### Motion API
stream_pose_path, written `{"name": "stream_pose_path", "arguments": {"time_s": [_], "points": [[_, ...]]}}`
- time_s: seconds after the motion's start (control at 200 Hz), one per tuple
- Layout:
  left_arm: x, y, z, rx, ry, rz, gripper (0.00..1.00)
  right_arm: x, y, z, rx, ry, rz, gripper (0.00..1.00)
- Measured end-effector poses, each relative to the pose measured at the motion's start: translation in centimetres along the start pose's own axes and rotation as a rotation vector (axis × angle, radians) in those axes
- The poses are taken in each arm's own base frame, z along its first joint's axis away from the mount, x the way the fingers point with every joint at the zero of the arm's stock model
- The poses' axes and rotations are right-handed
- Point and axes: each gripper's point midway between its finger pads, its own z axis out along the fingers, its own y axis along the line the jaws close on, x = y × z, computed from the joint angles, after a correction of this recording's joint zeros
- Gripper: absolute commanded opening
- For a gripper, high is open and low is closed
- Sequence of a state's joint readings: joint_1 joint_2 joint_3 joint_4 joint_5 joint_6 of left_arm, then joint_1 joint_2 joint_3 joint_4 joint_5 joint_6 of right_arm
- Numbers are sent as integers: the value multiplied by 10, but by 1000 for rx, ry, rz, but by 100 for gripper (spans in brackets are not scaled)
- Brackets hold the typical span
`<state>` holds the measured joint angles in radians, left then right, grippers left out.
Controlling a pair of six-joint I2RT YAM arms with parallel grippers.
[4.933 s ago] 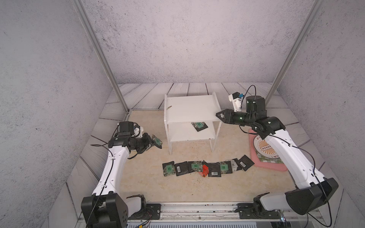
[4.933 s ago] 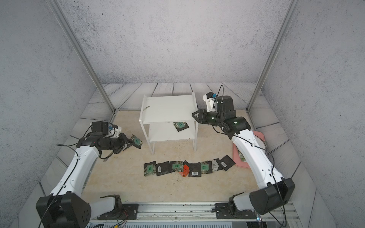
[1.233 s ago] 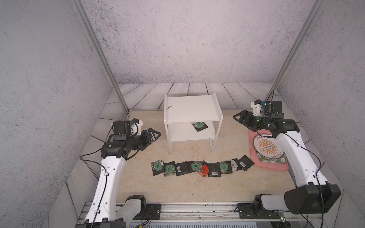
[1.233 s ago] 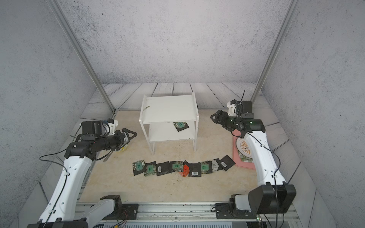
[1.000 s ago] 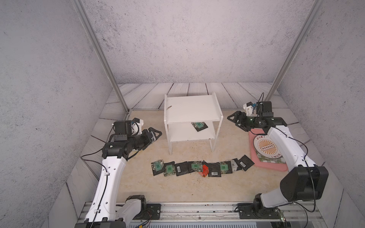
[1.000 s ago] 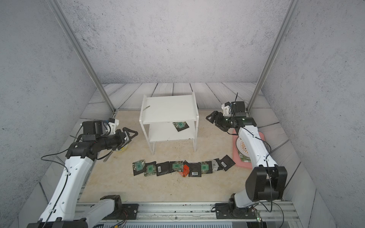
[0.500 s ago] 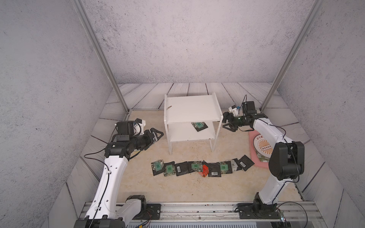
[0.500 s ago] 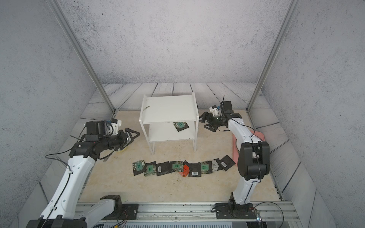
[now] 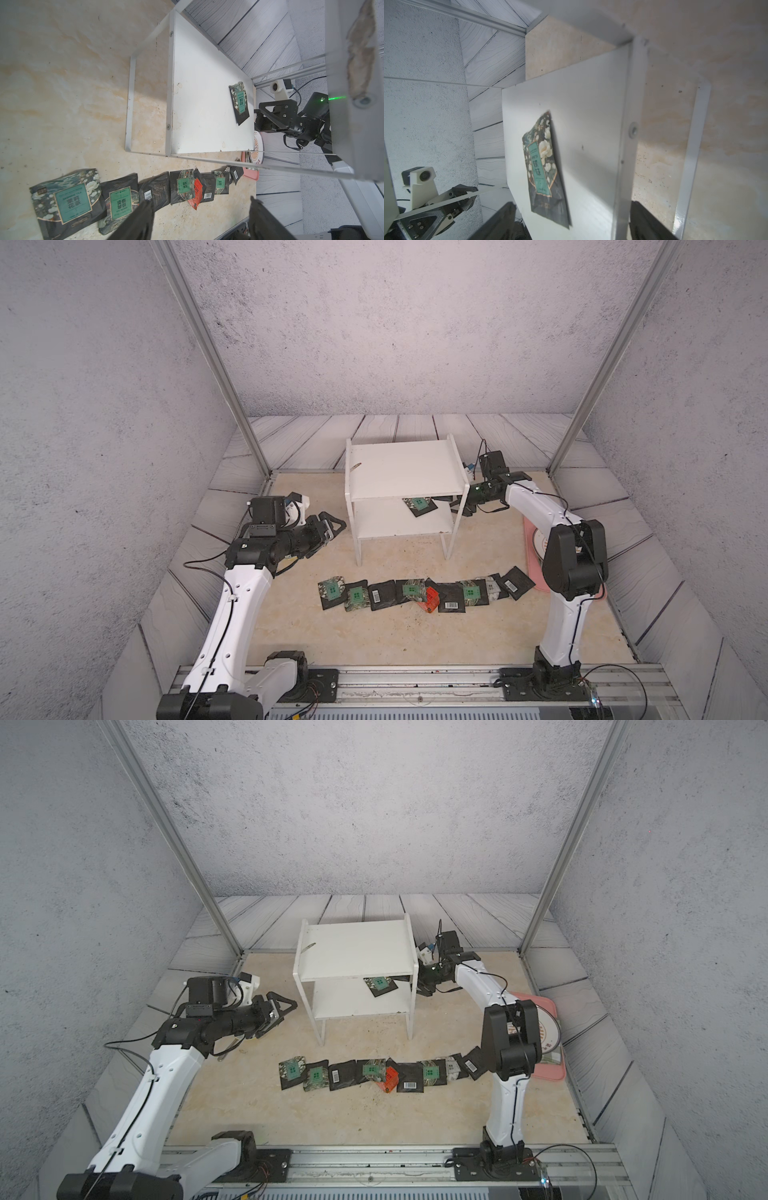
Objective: Remove the tea bags from the shelf
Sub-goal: Pick up the tea bag from the shelf.
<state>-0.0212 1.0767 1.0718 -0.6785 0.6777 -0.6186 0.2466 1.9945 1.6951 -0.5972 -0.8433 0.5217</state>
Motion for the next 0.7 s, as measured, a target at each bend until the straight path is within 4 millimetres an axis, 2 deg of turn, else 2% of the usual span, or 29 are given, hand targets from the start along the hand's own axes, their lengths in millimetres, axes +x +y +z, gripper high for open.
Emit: {"name": "stream_pose_path", "arguments": {"time_s": [0.14, 0.36, 0.701], "points": [[0, 0, 2, 2, 2, 0, 75, 2, 0, 11, 10, 25, -12, 86], [4, 5, 5, -5, 13, -16, 75, 8, -14, 31, 33, 71, 9, 81], [6, 7, 6, -7, 17, -22, 74, 4, -15, 31, 48, 54, -5, 73]]}}
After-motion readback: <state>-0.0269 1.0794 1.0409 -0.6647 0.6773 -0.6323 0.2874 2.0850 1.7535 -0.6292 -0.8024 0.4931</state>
